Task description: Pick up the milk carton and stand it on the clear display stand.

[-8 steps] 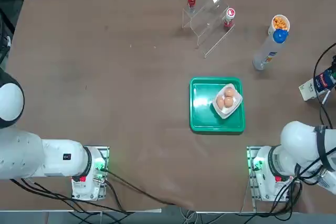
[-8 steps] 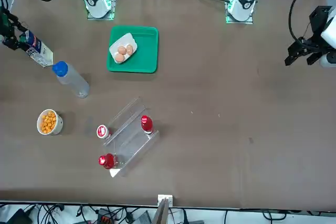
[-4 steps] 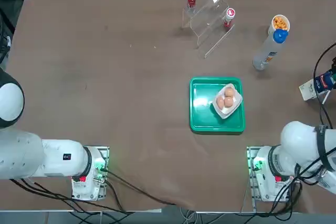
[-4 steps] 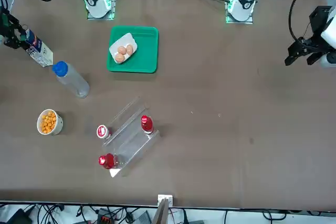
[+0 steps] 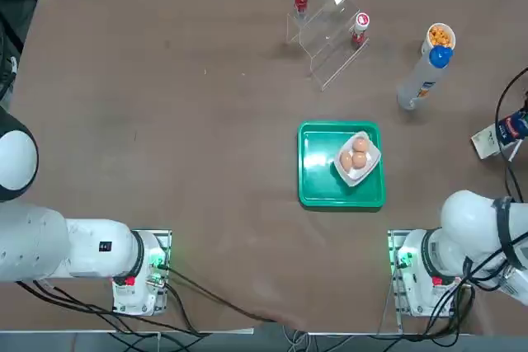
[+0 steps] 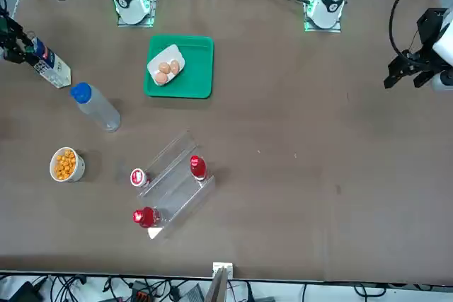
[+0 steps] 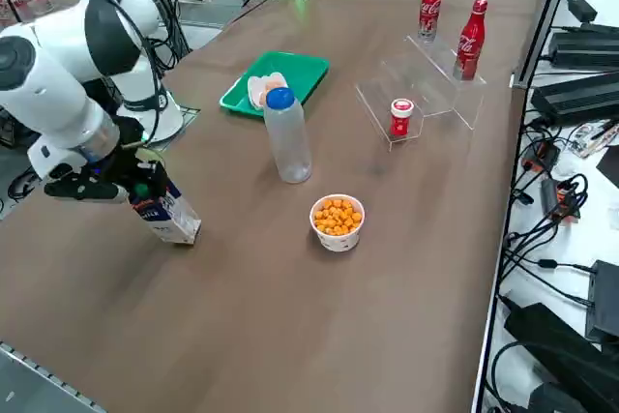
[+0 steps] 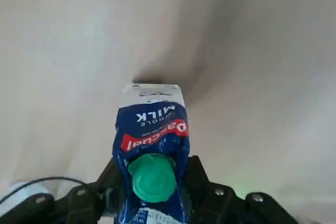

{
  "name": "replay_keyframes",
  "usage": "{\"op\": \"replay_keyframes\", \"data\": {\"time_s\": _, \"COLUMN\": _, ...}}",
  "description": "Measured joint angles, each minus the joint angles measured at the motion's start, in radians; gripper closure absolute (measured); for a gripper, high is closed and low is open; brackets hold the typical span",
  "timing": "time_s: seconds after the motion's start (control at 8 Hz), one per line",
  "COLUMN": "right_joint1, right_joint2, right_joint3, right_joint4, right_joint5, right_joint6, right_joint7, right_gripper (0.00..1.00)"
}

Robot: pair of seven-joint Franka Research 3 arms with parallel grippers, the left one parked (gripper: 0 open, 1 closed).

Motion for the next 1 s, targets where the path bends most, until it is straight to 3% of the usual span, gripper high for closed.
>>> {"op": "replay_keyframes", "data": {"time_s": 0.62, "right_joint1": 0.036, "right_joint2": -0.008, "right_joint3": 0.017, "right_joint4": 0.241, "right_joint5": 0.0, "right_joint6": -0.249, "right_joint7": -0.142, "right_gripper": 0.45}}
{"op": "replay_keyframes", "data": {"time_s": 1.0, "right_joint1": 0.103, "right_joint2": -0.01, "right_joint3": 0.019, "right_joint4": 0.348, "right_joint5": 0.0, "right_joint6": -0.281, "right_joint7": -0.315, "right_gripper": 0.45}}
